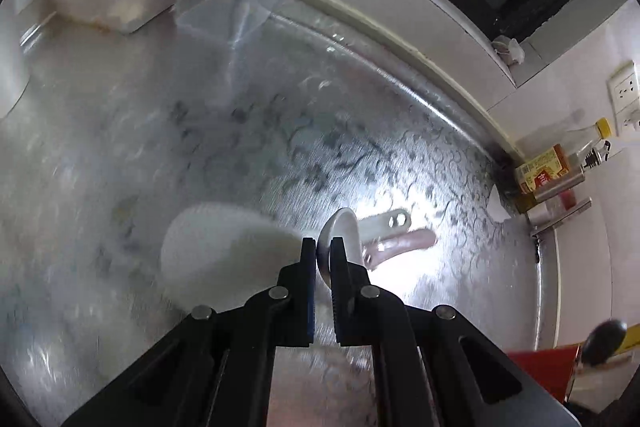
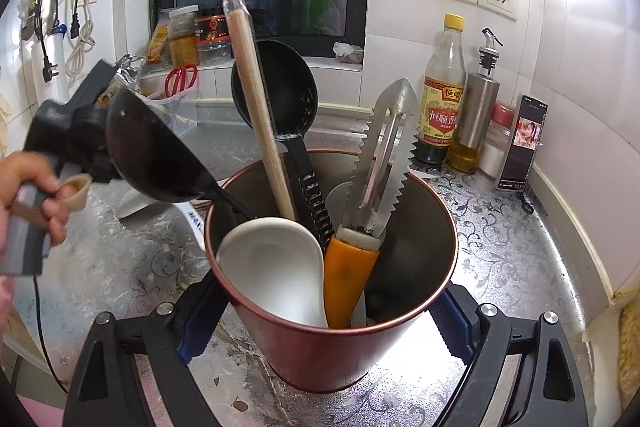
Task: Organize utensils
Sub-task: 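Lift the white 'MAX' spoon off the counter with the left gripper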
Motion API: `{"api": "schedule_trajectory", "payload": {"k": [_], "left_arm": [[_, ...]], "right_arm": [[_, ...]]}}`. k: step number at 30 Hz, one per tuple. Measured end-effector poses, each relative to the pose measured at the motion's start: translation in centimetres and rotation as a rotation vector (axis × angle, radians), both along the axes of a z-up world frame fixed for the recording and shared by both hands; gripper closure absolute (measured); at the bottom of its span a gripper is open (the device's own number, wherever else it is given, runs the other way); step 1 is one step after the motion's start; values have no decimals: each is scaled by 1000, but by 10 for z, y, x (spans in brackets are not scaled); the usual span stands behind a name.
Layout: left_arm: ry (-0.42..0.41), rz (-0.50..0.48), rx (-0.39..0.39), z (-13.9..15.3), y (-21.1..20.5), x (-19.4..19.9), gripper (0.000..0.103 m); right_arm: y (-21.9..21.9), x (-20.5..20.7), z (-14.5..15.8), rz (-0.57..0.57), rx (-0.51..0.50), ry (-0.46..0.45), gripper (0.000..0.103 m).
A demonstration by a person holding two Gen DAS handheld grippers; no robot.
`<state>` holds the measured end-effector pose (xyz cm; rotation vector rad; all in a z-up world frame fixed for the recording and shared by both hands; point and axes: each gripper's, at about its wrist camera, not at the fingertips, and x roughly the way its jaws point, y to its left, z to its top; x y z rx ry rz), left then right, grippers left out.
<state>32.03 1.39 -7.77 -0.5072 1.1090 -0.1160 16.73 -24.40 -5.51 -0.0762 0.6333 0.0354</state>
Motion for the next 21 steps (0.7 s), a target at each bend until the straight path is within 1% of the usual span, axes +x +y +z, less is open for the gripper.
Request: {"api": "schedule_trajectory", "payload": {"k": [3, 8, 14, 16, 21], "left_arm": [[17, 14, -8, -4, 1, -15, 97], [56, 18, 2, -12, 4, -38, 97], [109, 24, 10, -25, 11, -54, 96], [118, 26, 4, -26, 14, -58, 96], [108, 14, 19, -24, 22, -64, 96]], "right_arm": [[-1, 0, 0, 0, 2, -1, 11], [-1, -1, 0, -1, 6, -4, 11], [-1, -2, 0, -5, 17, -7, 11], [-1, -2, 1, -7, 23, -8, 11], [-2, -1, 1, -11, 29, -8, 11]]}}
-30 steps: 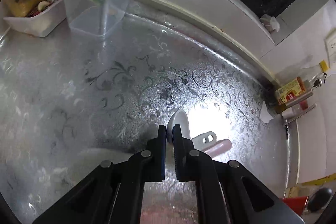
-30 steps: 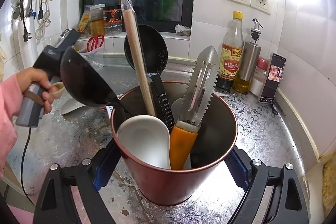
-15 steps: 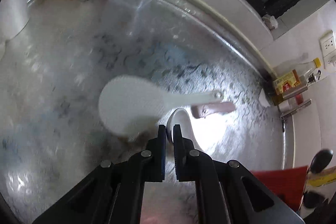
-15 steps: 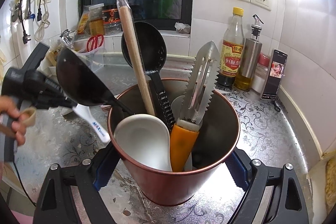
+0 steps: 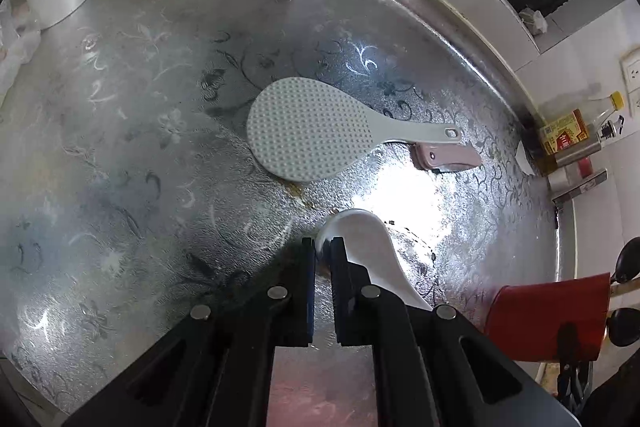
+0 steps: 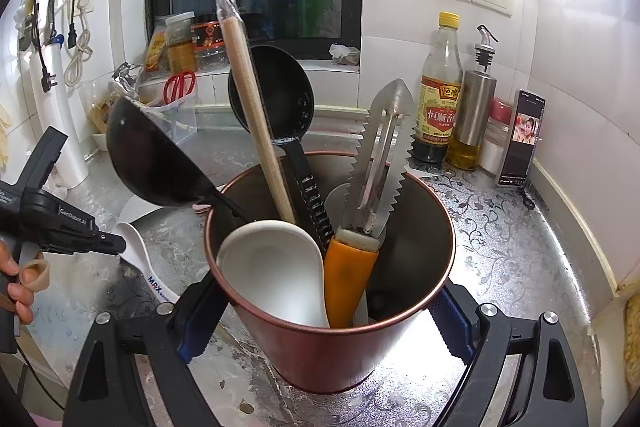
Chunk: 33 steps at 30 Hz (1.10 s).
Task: Organize utensils
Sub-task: 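Lift the white 'MAX' spoon off the counter with the left gripper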
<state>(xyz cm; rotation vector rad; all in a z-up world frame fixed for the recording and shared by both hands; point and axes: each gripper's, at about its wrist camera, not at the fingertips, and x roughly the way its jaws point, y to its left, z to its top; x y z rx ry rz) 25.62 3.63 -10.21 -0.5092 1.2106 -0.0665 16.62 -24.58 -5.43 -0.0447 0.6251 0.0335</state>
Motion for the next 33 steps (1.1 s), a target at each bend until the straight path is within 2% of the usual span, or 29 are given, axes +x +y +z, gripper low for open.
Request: {"api": "schedule_trajectory", "payload": {"k": [10, 13, 15, 19, 23, 33], "left_arm": [[-5, -42, 29, -3, -7, 23, 90], [-4, -70, 42, -1, -11, 29, 81], [-6, -81, 51, 1, -12, 31, 71], [-12, -101, 51, 6, -15, 34, 69], [-21, -124, 53, 10, -25, 41, 58], [9, -157, 134, 8, -56, 67, 56]], "right_arm": [[0, -2, 0, -4, 9, -1, 11], [0, -2, 0, -5, 10, -1, 11], [0, -2, 0, -6, 11, -1, 11], [0, -3, 0, -9, 10, -2, 11], [1, -3, 0, -13, 9, -2, 11], [4, -3, 0, -2, 6, 1, 11]]}}
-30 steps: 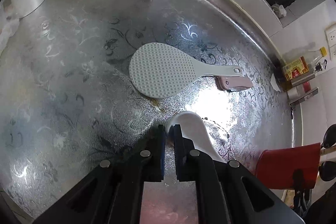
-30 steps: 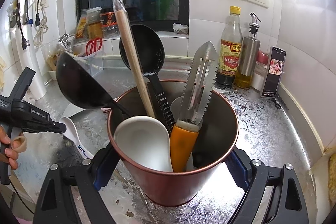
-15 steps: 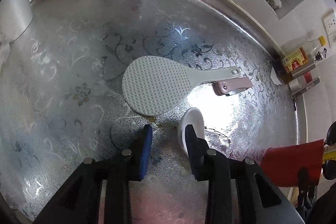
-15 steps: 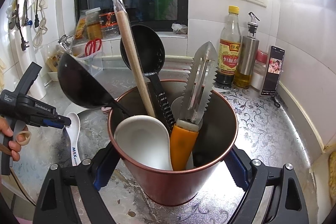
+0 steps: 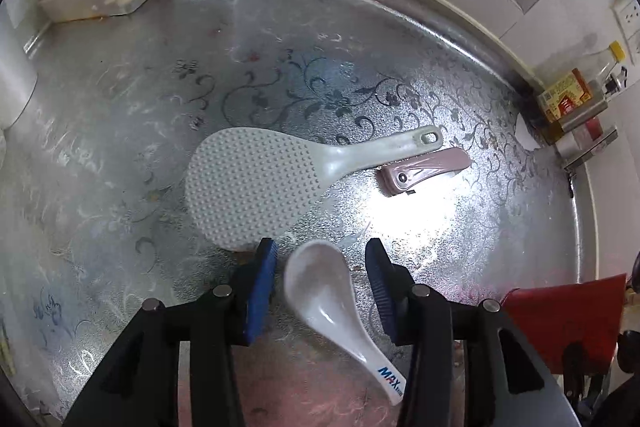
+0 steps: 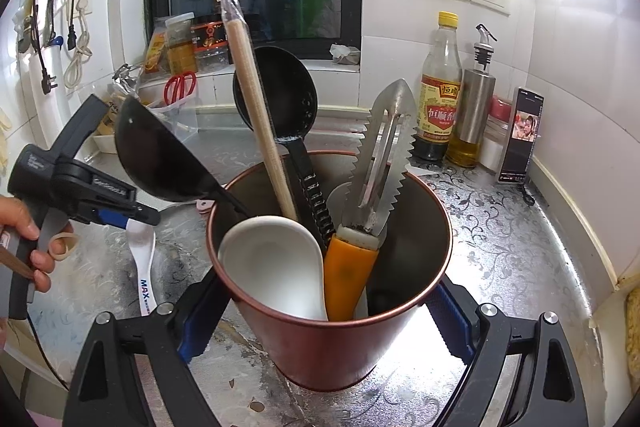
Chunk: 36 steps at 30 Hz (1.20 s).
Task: Organize utensils
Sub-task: 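Lift the white 'MAX' spoon off the counter with the left gripper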
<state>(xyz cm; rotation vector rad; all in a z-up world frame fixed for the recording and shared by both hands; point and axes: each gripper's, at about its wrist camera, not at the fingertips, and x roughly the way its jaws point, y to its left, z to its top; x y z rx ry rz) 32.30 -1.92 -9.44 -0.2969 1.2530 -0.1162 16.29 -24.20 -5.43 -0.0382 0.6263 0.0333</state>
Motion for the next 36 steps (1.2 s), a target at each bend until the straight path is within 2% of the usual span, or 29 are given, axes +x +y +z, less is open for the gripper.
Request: {"api": "schedule_trajectory", "payload": {"k": [3, 9, 14, 19, 24, 25, 27, 30, 36], "left_arm": [[29, 20, 36, -6, 4, -4, 56], [31, 75, 22, -7, 25, -15, 56], [32, 115, -7, -8, 42, -29, 56], [39, 122, -84, -10, 51, -46, 56], [21, 127, -102, -11, 60, -62, 57], [21, 131, -102, -4, 66, -61, 58], [15, 138, -103, -3, 70, -63, 73], [19, 155, -101, -6, 76, -62, 83], [15, 190, -108, -8, 84, -62, 95]], "right_arm": [[1, 0, 0, 6, 0, 0, 11], [1, -1, 1, 9, 0, -5, 11], [2, -1, 1, 8, 0, -8, 11], [3, -1, 2, 9, -1, -10, 11], [3, -1, 2, 9, -1, -9, 11], [2, -1, 2, 9, -1, -9, 11], [3, -1, 2, 10, -1, -9, 11], [3, -1, 1, 10, -2, -9, 11], [3, 0, 1, 10, -4, -9, 11]]}}
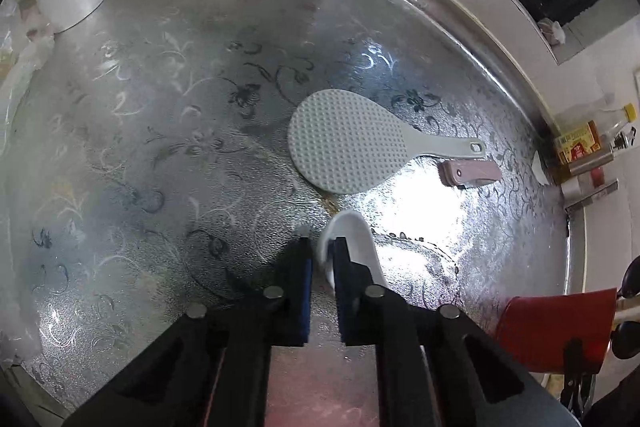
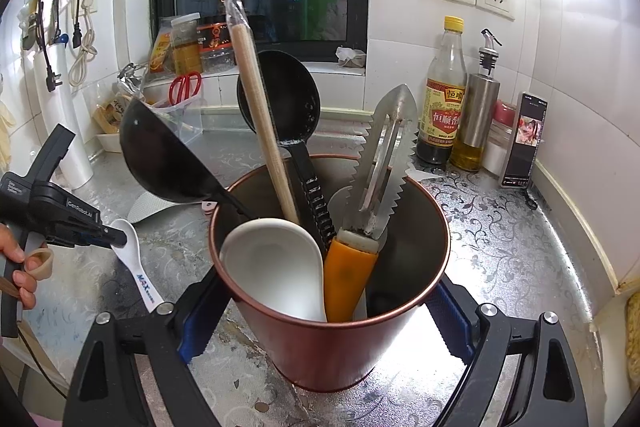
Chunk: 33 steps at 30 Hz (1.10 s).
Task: Organize utensils
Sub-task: 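Lift the white 'MAX' spoon off the counter with the left gripper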
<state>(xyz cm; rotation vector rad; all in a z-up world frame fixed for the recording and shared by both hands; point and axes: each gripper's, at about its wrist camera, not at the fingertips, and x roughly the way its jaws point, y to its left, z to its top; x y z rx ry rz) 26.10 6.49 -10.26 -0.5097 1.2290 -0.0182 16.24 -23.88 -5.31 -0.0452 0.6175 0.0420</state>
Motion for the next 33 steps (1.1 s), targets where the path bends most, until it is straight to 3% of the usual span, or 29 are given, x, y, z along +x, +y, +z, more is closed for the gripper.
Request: {"api": "schedule_trajectory", "payload": {"k": [6, 18, 33], "left_arm": [[-40, 31, -21, 6, 11, -11, 97], [-200, -19, 4, 64, 5, -24, 98], [-495, -94, 31, 180, -27, -36, 98]], "right_arm": [[0, 0, 0, 0, -1, 0, 11], [0, 0, 0, 0, -1, 0, 11], [2, -1, 0, 0, -2, -3, 12]]}}
